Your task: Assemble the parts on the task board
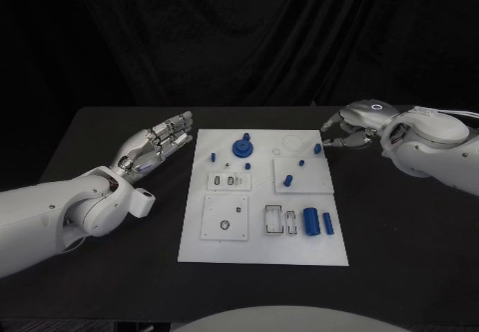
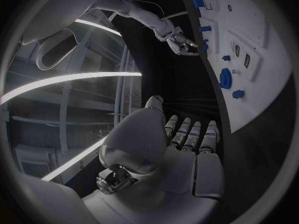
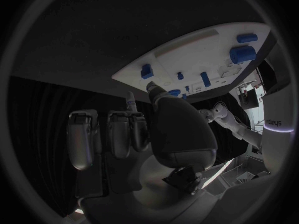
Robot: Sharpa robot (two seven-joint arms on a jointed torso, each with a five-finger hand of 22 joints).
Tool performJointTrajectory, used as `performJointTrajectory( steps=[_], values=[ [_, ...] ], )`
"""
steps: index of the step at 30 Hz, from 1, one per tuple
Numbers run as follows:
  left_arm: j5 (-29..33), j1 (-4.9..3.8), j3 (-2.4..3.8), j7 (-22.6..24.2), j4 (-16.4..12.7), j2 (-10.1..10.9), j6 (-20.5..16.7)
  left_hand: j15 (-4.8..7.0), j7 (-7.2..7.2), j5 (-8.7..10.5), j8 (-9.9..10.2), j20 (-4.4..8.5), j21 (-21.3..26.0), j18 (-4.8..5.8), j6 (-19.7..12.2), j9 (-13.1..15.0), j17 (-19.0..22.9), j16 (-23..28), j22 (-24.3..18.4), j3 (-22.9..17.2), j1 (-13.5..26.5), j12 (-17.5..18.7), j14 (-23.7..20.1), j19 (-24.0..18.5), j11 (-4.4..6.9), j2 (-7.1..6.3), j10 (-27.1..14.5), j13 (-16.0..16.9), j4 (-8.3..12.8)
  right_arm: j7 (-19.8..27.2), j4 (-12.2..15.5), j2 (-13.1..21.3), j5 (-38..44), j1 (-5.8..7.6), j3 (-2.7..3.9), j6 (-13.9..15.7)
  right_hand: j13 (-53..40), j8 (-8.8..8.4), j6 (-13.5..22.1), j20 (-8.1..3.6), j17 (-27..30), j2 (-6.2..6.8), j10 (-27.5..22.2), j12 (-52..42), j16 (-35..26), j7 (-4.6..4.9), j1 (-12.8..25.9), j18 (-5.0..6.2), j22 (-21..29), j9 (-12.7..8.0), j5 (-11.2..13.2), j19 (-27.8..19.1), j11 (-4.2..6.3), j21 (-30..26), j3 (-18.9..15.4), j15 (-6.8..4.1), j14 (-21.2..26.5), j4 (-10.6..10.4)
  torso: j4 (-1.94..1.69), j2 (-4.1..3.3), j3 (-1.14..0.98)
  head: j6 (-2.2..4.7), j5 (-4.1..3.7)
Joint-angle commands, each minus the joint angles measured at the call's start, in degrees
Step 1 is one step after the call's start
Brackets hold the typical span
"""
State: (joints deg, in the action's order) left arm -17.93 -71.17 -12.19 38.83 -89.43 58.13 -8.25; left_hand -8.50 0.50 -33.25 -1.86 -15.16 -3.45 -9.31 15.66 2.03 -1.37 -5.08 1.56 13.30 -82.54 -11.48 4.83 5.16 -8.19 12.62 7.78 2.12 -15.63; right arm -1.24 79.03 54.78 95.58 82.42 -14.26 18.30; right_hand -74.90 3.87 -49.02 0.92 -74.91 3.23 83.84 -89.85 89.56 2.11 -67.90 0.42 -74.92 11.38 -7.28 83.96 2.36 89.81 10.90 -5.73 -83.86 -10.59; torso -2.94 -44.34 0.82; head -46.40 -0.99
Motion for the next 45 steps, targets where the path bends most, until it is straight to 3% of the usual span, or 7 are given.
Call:
performJointTrajectory(
  steps=[1, 27, 45],
  values=[
    [-0.18, -0.03, 0.04, 7.46, 0.01, -0.16, 0.82, -0.49, 0.02, -0.28, -0.19, -0.22, -0.18, -1.05, 0.06, 0.01, -0.07, -0.37, 0.06, -0.43, -0.62, 0.28, 0.08, 0.0, 0.04, 0.0, -0.41, -0.03, 0.12, -0.68, -0.31, -0.2, 0.28, -0.27, 0.03, -0.07, -15.1, 0.16, -0.37, -0.48, -14.53, 0.45, 6.16, -0.15, -0.19, 0.17, -0.01, -0.42, -15.08, -0.1, 0.21, 6.04, 0.08, 0.19, -0.26, -0.39, -6.04, -0.07, -0.01, 0.0, 0.02, 0.09, -0.03],
    [-0.18, -0.01, 0.04, 7.29, 0.46, -0.45, 1.04, -0.51, -0.04, -0.34, -0.15, -0.26, -0.16, -1.04, -0.12, -0.02, -0.05, -0.31, 0.04, -0.59, -0.83, 0.33, 0.01, -0.04, -0.06, 0.04, -0.47, -0.04, 0.23, 0.18, -0.64, -1.41, 0.28, -1.49, 0.03, -1.49, -15.1, 0.91, -2.1, -0.48, -14.63, 1.03, 6.16, -0.15, -0.06, 0.5, -1.25, -0.42, -15.08, 0.37, 0.65, 6.04, -0.17, 0.19, -0.66, -0.34, -6.05, -0.23, 0.03, -0.02, -0.04, -0.23, -0.07],
    [-0.18, 0.01, 0.04, 7.23, 0.69, -0.47, 1.13, -0.53, -0.05, -0.33, -0.13, -0.28, -0.17, -1.03, -0.25, -0.04, -0.05, -0.3, 0.04, -0.66, -0.91, 0.34, 0.0, -0.04, -0.1, 0.04, -0.5, -0.04, 0.28, -0.38, -1.52, -2.54, 0.27, -2.29, 0.04, -3.21, -15.1, 0.39, -0.31, -0.06, -15.09, 1.03, 6.16, -0.15, 0.44, 1.43, -3.19, -0.42, -15.08, 1.53, -11.31, 6.04, -0.85, 0.19, -0.31, 0.1, -6.14, -0.39, 0.03, -0.01, -0.02, -0.38, -0.1]
  ],
)
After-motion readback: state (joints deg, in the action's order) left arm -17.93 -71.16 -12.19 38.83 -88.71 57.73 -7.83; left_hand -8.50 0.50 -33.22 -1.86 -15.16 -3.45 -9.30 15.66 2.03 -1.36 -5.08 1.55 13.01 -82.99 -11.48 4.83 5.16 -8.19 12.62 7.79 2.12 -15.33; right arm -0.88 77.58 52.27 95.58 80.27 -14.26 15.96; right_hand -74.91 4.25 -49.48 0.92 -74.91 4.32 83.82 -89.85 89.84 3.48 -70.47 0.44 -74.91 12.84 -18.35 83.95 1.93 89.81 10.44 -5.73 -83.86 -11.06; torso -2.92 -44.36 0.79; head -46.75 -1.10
